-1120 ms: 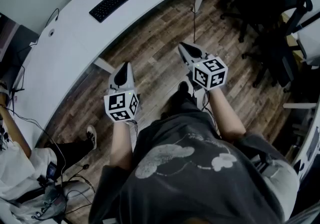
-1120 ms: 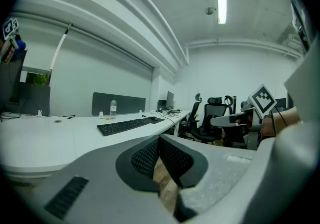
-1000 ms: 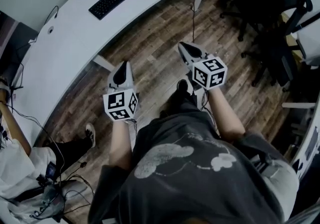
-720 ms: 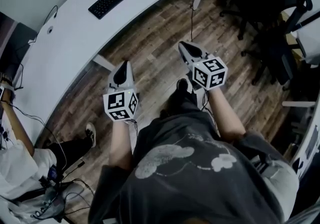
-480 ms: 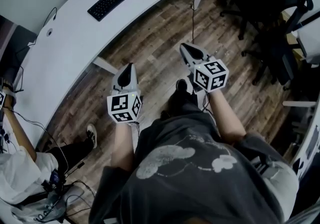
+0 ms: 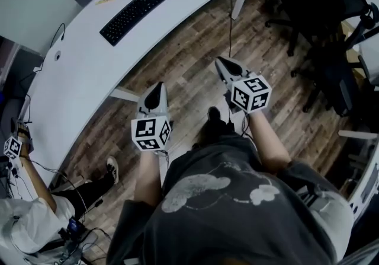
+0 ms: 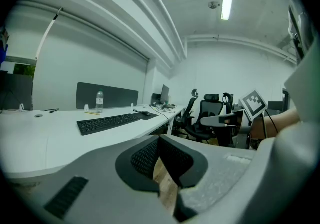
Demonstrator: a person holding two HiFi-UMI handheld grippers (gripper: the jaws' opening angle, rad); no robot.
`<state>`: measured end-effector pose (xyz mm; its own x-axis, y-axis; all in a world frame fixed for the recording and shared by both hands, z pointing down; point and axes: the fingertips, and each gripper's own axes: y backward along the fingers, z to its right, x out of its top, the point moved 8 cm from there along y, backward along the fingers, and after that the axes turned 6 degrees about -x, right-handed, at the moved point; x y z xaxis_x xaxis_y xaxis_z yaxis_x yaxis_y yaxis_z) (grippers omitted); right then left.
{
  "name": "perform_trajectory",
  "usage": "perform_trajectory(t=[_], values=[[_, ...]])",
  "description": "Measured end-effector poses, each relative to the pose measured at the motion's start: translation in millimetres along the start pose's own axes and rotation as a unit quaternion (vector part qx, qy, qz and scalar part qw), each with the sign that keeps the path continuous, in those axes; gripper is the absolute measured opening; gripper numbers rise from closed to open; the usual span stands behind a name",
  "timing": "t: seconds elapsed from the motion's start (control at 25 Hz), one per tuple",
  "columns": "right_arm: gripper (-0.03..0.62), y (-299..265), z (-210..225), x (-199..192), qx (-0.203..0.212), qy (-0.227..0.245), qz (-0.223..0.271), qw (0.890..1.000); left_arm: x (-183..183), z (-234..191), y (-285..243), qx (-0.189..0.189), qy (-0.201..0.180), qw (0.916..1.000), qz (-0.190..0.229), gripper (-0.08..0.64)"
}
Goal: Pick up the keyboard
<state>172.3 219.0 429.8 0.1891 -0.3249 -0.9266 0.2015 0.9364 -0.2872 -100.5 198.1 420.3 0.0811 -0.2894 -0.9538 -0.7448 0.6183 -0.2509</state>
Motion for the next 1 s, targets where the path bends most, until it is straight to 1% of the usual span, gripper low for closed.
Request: perform_trajectory(t=[0.32, 0.6, 0.76, 1.0], values=[[-0.009, -68, 64, 50, 0.048, 0.011, 0.0, 0.999, 34, -4, -78, 0.031, 0.005, 0.9995, 0.003, 0.003], [-0.008, -105, 108, 67, 0.077, 0.014, -0.019, 0.997, 49, 1, -128, 0.053, 0.008, 0.9985, 0.007, 0.003], [-0.009, -121, 118, 71, 0.082, 0.011, -0.023, 0.996, 51, -7, -141, 0.056, 0.005, 0.9984, -0.003, 0.003], [-0.008, -156, 115, 75, 0.093, 0.015, -0.038, 0.995, 59, -38, -151, 0.077, 0.01, 0.997, -0.003, 0.003]])
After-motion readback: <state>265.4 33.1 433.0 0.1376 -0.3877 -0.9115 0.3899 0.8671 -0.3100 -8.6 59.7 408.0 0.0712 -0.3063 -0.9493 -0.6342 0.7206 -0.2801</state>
